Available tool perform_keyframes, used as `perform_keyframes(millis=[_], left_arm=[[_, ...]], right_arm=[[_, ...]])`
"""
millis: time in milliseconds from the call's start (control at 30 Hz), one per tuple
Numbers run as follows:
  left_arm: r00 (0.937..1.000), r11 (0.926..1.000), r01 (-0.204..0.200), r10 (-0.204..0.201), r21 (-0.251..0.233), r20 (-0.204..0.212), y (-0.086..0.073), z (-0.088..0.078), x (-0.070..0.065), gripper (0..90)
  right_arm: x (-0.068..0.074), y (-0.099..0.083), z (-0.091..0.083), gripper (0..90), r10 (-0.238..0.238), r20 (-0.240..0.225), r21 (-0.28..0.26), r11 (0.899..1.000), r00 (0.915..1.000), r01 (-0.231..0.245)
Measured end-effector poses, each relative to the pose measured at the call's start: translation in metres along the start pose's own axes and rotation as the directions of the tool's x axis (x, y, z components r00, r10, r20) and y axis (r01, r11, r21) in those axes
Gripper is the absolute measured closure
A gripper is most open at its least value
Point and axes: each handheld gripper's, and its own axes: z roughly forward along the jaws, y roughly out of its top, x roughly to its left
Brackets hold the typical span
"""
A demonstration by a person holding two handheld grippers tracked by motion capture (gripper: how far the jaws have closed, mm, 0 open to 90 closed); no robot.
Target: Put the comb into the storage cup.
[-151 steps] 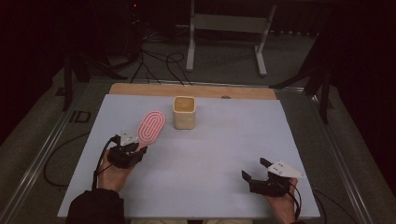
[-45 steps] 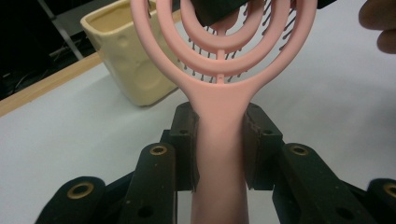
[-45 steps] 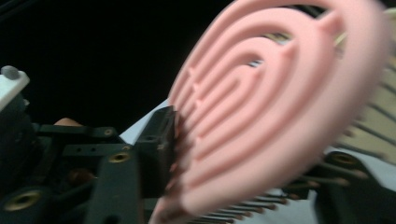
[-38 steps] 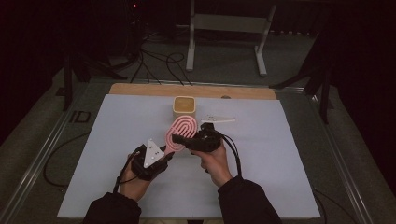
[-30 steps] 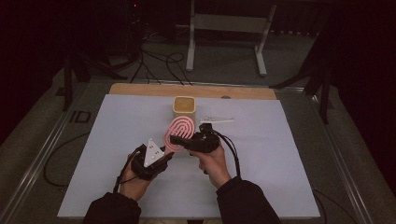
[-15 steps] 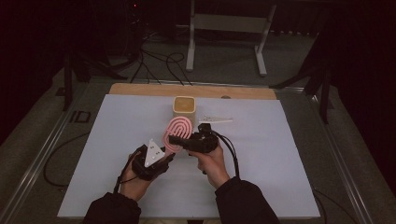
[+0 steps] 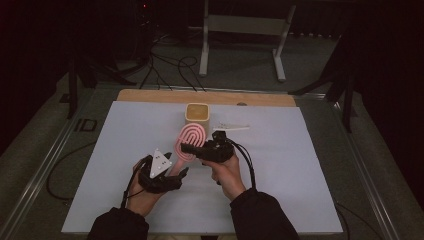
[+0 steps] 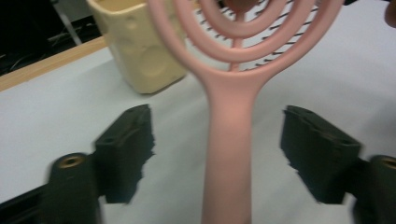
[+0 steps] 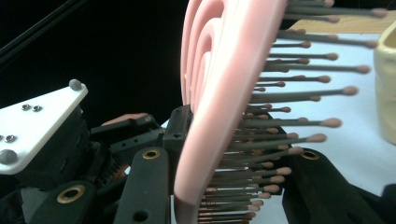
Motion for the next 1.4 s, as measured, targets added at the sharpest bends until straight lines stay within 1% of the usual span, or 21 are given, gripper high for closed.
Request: perform_keyframes(millis=[67, 133, 200, 267, 333, 367, 433, 500, 600, 667, 700, 733, 800, 833, 1000, 1067, 1233, 1400], left_arm=[[0.9998, 0.9999, 0.013, -0.014, -0.004, -0.013, 0.000, -0.003, 0.004, 17.0], [0.9991, 0.9996, 0.027, -0.027, -0.004, -0.032, 0.000, -0.006, 0.009, 11.0], [0.9989, 0.9991, 0.042, -0.042, -0.009, -0.021, -0.002, -0.010, 0.014, 1.1], [0.9985, 0.9984, 0.046, -0.047, -0.035, -0.029, -0.007, -0.016, 0.019, 0.2], [0.9978, 0.9962, 0.061, -0.063, -0.062, -0.021, -0.012, -0.023, 0.025, 0.1], [0.9970, 0.9941, 0.075, -0.076, -0.079, -0.013, -0.016, -0.026, 0.028, 0.2], [0.9938, 0.9875, 0.111, -0.110, -0.112, 0.009, -0.022, -0.032, 0.036, 0.1], [0.9902, 0.9809, 0.139, -0.138, -0.136, 0.018, -0.030, -0.037, 0.043, 0.2], [0.9863, 0.9731, 0.164, -0.165, -0.162, 0.010, -0.040, -0.045, 0.050, 0.1], [0.9855, 0.9712, 0.166, -0.170, -0.171, -0.006, -0.047, -0.049, 0.053, 0.2], [0.9855, 0.9710, 0.165, -0.169, -0.173, -0.009, -0.050, -0.051, 0.055, 0.1], [0.9857, 0.9719, 0.161, -0.167, -0.172, -0.021, -0.053, -0.053, 0.055, 0.1], [0.9860, 0.9763, 0.145, -0.156, -0.161, -0.059, -0.058, -0.057, 0.055, 0.1], [0.9867, 0.9785, 0.135, -0.147, -0.156, -0.069, -0.060, -0.058, 0.055, 0.1], [0.9872, 0.9835, 0.115, -0.129, -0.140, -0.094, -0.069, -0.063, 0.052, 0.1], [0.9870, 0.9839, 0.113, -0.127, -0.139, -0.099, -0.072, -0.063, 0.051, 0.1], [0.9853, 0.9843, 0.124, -0.137, -0.126, -0.103, -0.077, -0.060, 0.050, 0.2], [0.9816, 0.9815, 0.135, -0.151, -0.136, -0.117, -0.078, -0.060, 0.051, 0.1]], right_arm=[[0.000, 0.001, 0.000, 63.8, 0.004, 0.001, -0.003, 1.000, 1.0000, -0.004], [0.000, 0.002, -0.001, 63.8, -0.002, 0.005, -0.001, 1.000, 1.0000, 0.002], [0.001, 0.004, -0.002, 63.8, -0.009, 0.012, 0.002, 1.000, 0.9999, 0.009], [0.001, 0.007, -0.004, 63.8, -0.012, 0.018, -0.005, 1.000, 0.9998, 0.012], [0.001, 0.010, -0.005, 63.8, -0.013, 0.023, -0.011, 1.000, 0.9997, 0.014], [0.001, 0.011, -0.006, 63.8, -0.016, 0.025, -0.016, 1.000, 0.9995, 0.017], [0.000, 0.012, -0.007, 63.8, -0.013, 0.030, -0.022, 1.000, 0.9995, 0.014], [0.000, 0.014, -0.008, 63.8, -0.009, 0.029, -0.024, 1.000, 0.9995, 0.010], [0.000, 0.016, -0.008, 63.8, -0.016, 0.033, -0.024, 1.000, 0.9993, 0.017], [0.001, 0.018, -0.009, 63.8, -0.018, 0.035, -0.025, 0.999, 0.9992, 0.019], [0.001, 0.019, -0.009, 63.8, -0.022, 0.036, -0.026, 0.999, 0.9991, 0.023], [0.001, 0.019, -0.009, 63.8, -0.024, 0.034, -0.025, 0.999, 0.9991, 0.025], [0.001, 0.021, -0.010, 63.8, -0.026, 0.037, -0.026, 0.999, 0.9990, 0.027], [0.001, 0.021, -0.010, 63.8, -0.029, 0.038, -0.027, 0.999, 0.9989, 0.030], [0.000, 0.024, -0.012, 63.8, -0.028, 0.047, -0.025, 0.999, 0.9985, 0.030], [0.000, 0.025, -0.012, 63.8, -0.030, 0.051, -0.025, 0.999, 0.9983, 0.032], [0.001, 0.029, -0.011, 63.8, -0.031, 0.056, -0.027, 0.999, 0.9980, 0.033], [0.002, 0.033, -0.011, 63.8, -0.029, 0.058, -0.027, 0.999, 0.9979, 0.030]])
